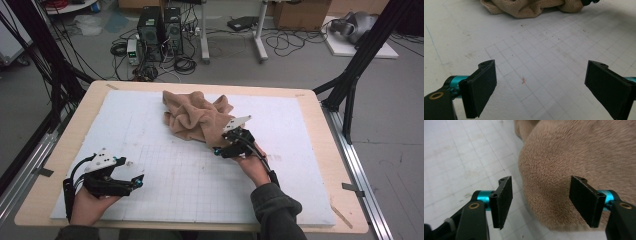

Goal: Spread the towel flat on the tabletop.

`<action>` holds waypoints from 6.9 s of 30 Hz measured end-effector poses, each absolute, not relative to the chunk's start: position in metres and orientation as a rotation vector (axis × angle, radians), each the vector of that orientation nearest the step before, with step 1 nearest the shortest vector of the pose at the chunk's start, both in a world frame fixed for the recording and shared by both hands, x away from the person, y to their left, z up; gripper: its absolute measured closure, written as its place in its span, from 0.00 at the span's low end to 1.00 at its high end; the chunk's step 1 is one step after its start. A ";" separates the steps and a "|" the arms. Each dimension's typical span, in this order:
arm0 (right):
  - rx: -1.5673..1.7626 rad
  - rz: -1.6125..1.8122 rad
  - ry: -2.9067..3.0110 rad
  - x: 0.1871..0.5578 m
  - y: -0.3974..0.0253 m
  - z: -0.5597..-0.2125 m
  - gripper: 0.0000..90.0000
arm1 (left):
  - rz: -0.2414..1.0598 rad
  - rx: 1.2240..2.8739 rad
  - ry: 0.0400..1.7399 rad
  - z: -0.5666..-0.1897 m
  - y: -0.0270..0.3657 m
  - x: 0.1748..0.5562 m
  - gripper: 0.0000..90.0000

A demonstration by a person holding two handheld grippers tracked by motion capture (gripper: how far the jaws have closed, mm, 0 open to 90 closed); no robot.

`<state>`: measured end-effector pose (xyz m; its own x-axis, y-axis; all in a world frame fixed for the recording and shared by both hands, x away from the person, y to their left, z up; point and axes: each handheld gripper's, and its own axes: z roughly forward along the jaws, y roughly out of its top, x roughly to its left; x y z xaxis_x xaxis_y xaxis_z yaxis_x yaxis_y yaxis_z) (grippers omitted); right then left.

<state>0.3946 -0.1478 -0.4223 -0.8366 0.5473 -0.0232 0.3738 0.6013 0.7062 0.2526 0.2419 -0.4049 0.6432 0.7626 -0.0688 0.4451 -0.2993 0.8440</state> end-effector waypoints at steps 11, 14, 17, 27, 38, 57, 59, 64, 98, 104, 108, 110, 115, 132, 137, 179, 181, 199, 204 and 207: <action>0.655 0.976 2.638 0.397 -0.140 -0.427 0.88 | 0.420 1.948 0.929 -0.407 0.236 0.253 0.15; 0.607 1.044 2.632 0.386 -0.144 -0.412 0.89 | 0.412 1.947 0.924 -0.407 0.233 0.253 0.17; 0.560 1.120 2.615 0.372 -0.151 -0.393 0.89 | 0.414 1.949 0.912 -0.405 0.229 0.252 0.17; 0.445 1.332 2.615 0.322 -0.174 -0.355 0.89 | 0.388 1.965 0.862 -0.404 0.206 0.254 0.18; 0.639 1.232 2.654 0.330 -0.208 -0.400 0.86 | 0.340 1.970 0.829 -0.412 0.181 0.278 0.27; 0.663 1.189 2.671 0.338 -0.209 -0.423 0.84 | 0.364 2.045 0.902 -0.429 0.148 0.364 0.59; 0.658 1.192 2.672 0.338 -0.208 -0.424 0.84 | 0.383 2.078 0.899 -0.431 0.145 0.367 0.68; 0.632 1.231 2.660 0.334 -0.210 -0.419 0.85 | 0.399 2.087 0.870 -0.425 0.149 0.362 0.94; 0.534 1.217 2.663 0.313 -0.195 -0.400 0.52 | 0.324 2.107 0.740 -0.398 0.180 0.295 0.50; 0.560 1.113 2.821 0.336 -0.186 -0.425 0.74 | 0.300 2.211 0.742 -0.418 0.161 0.314 0.68; 0.505 1.153 2.848 0.328 -0.187 -0.429 0.88 | 0.282 2.221 0.747 -0.421 0.160 0.315 0.86; 0.551 1.200 2.840 0.324 -0.193 -0.430 0.89 | 0.288 2.209 0.748 -0.418 0.162 0.310 0.87; 0.523 1.245 2.808 0.298 -0.201 -0.420 0.89 | 0.312 2.183 0.722 -0.407 0.173 0.287 0.87; 0.386 1.343 2.835 0.235 -0.194 -0.409 0.66 | 0.309 2.167 0.673 -0.396 0.204 0.225 0.74; 0.469 1.315 2.721 0.263 -0.202 -0.395 0.60 | 0.318 2.132 0.677 -0.386 0.206 0.243 0.63; 0.446 1.098 2.858 0.239 -0.214 -0.416 0.91 | 0.217 2.185 0.741 -0.417 0.209 0.229 0.95; 0.450 1.148 2.836 0.240 -0.215 -0.412 0.83 | 0.217 2.175 0.733 -0.413 0.210 0.229 0.92; 0.635 1.021 2.736 0.320 -0.195 -0.433 0.62 | 0.375 2.147 0.896 -0.407 0.207 0.313 0.51; 0.659 1.094 2.717 0.320 -0.199 -0.438 0.76 | 0.282 2.232 0.934 -0.427 0.200 0.327 0.65; 0.649 1.108 2.733 0.321 -0.199 -0.437 0.87 | 0.275 2.202 0.922 -0.430 0.201 0.324 0.82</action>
<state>0.3208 -0.1992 -0.4372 -0.9005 0.4323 0.0465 0.3427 0.6398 0.6879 0.3238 0.2010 -0.4302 0.7209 0.6888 -0.0758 0.5348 -0.4835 0.6930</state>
